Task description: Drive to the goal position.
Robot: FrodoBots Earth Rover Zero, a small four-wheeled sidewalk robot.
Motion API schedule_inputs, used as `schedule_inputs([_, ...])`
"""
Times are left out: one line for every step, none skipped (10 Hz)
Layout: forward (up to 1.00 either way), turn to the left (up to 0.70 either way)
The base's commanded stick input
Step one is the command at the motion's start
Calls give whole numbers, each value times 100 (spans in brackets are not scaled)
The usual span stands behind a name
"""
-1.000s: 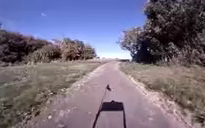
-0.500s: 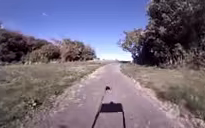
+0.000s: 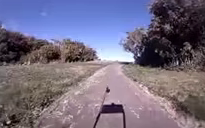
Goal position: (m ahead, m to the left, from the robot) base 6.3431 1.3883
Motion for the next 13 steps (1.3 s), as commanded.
schedule_inputs([100,-16])
schedule_inputs([100,-5])
schedule_inputs([100,1])
schedule_inputs([100,1])
schedule_inputs([100,1])
schedule_inputs([100,1])
schedule_inputs([100,1])
schedule_inputs([100,1])
schedule_inputs([100,1])
schedule_inputs([100,1])
schedule_inputs([100,1])
schedule_inputs([100,1])
schedule_inputs([100,1])
